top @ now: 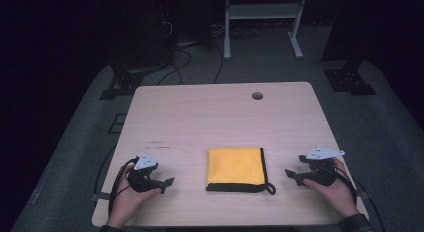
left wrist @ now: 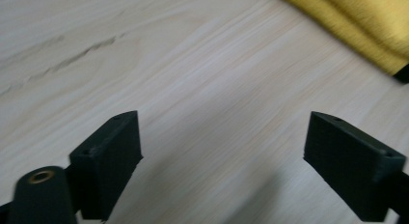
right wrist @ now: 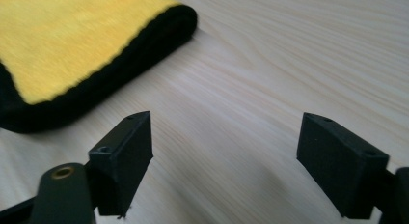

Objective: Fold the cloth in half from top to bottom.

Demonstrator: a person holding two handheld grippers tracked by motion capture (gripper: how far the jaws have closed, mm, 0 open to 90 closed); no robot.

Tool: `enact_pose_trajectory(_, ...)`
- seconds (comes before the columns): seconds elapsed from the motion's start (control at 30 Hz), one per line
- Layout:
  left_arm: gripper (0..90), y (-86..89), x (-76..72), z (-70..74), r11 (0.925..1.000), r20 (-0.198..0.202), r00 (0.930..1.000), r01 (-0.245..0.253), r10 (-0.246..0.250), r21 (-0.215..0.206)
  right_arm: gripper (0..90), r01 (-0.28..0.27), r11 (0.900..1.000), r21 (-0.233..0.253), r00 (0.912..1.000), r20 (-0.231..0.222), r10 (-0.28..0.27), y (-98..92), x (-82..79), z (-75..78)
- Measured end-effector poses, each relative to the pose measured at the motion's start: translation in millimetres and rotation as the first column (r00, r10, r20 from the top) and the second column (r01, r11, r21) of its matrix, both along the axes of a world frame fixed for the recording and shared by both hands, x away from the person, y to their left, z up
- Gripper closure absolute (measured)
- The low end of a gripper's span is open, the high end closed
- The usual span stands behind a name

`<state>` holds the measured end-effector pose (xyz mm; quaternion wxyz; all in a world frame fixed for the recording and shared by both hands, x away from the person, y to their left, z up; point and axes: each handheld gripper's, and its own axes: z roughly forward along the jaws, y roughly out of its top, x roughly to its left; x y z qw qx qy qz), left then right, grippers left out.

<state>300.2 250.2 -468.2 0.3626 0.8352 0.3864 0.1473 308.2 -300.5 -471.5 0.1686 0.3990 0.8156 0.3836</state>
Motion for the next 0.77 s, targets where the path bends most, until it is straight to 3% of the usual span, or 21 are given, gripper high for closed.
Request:
enact_pose_trajectory(0.23,8.3,6.3,-1.6,-10.1,0.9980,0.008,0.9998,0.016,-0.017,0.062,16.7,0.082,0.997,-0.014,0.9964,-0.018,-0.083,-16.2,-2.3,-4.0)
enact_pose_trajectory(0.4,2.0,7.7,-0.9,-13.2,0.9985,0.017,0.9996,0.021,-0.022,0.051,16.7,0.121,0.992,-0.031,0.9923,-0.023,-0.122,-26.2,-4.8,-7.4)
enact_pose_trajectory(0.5,0.0,8.1,-0.9,-15.4,0.9988,0.028,0.9992,0.027,-0.028,0.042,13.9,0.120,0.992,-0.045,0.9912,-0.050,-0.122,-29.9,-5.7,-11.5)
enact_pose_trajectory(0.77,0.0,8.1,-0.9,-15.4,0.9988,0.028,0.9992,0.027,-0.028,0.042,12.6,0.148,0.988,-0.041,0.9886,-0.020,-0.149,-29.6,-6.8,-15.4)
